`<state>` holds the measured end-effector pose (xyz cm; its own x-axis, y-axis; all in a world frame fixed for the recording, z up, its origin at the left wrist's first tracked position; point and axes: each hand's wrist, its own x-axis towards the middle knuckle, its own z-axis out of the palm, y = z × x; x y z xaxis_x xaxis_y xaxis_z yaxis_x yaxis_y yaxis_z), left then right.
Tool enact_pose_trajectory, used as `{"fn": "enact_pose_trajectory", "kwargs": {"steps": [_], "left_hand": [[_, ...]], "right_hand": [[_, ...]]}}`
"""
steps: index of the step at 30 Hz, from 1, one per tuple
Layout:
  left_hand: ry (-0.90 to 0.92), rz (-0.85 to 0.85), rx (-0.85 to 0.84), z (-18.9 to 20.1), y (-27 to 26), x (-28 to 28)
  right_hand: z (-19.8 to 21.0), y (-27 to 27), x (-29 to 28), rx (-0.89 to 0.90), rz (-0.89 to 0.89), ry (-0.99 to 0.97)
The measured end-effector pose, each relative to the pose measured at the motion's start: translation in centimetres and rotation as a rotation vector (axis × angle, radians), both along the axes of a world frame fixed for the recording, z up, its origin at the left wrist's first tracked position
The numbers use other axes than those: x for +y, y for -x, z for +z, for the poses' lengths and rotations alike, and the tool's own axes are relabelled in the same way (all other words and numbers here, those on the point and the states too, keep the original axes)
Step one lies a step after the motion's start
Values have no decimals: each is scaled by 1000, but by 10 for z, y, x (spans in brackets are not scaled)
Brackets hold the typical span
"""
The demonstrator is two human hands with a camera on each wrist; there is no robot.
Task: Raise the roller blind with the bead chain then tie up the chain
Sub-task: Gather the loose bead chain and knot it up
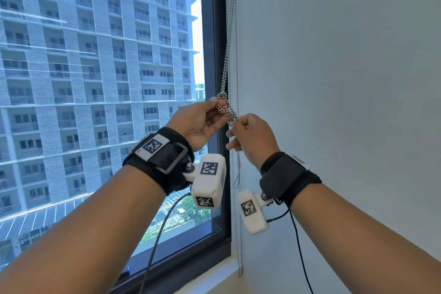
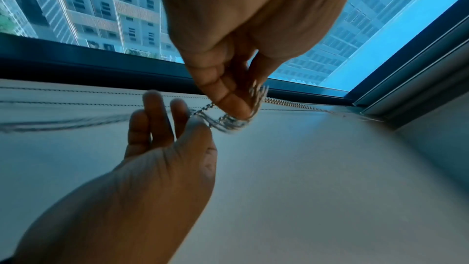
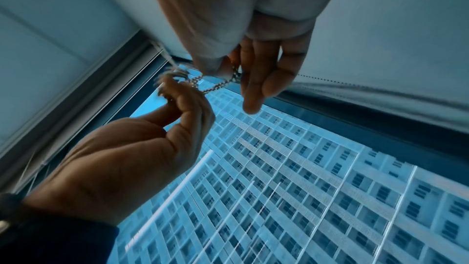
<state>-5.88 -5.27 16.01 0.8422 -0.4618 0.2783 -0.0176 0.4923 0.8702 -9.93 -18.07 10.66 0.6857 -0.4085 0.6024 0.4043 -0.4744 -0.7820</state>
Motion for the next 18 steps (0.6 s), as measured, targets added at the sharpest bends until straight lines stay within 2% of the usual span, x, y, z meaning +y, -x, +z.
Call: {"fn": "enact_pose_trajectory", "kwargs": {"steps": [2, 5, 10, 14, 18], "left_hand": [[32, -38, 66, 2, 1, 1], [-38, -43, 63, 6, 4, 3], [-117, -83, -40, -1, 9, 9], [-220, -181, 1, -12, 5, 11], [-323, -332, 95, -20, 0, 19]], "right_hand": [[0, -1, 1, -29, 47, -92], [3, 0, 3, -66, 105, -191], [-2, 3, 2, -56, 72, -92], [-6, 1, -4, -39, 94, -61], [-7, 1, -12, -26, 28, 31]]}}
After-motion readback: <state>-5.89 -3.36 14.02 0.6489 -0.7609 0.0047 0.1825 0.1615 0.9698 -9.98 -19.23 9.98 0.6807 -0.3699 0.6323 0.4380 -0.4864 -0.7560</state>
